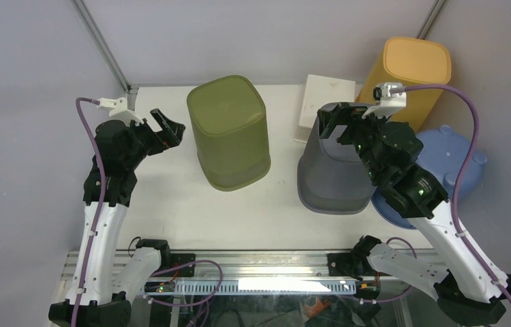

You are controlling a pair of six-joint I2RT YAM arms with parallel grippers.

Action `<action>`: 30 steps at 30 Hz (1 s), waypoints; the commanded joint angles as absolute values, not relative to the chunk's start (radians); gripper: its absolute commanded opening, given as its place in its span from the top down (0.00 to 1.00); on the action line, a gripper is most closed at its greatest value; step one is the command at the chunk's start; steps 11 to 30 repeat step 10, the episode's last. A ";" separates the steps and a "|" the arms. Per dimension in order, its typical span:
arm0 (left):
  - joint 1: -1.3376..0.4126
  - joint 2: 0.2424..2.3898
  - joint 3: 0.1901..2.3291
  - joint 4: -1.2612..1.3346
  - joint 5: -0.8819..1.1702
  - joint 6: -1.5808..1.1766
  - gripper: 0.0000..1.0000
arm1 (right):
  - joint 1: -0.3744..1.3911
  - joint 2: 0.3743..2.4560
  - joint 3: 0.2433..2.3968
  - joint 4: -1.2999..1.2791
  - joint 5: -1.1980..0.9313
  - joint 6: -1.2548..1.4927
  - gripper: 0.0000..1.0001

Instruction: Turn the large container upside down

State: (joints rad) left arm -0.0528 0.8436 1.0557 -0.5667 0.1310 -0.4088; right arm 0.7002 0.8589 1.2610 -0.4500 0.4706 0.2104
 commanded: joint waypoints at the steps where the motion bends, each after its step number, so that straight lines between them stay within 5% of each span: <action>1: -0.058 0.816 1.048 -0.474 0.133 -0.425 0.01 | 0.705 0.843 1.219 -0.333 0.526 0.175 0.01; 30: -0.057 0.773 0.982 -0.443 0.135 -0.433 0.01 | 0.704 0.793 1.119 -0.209 0.544 0.117 0.01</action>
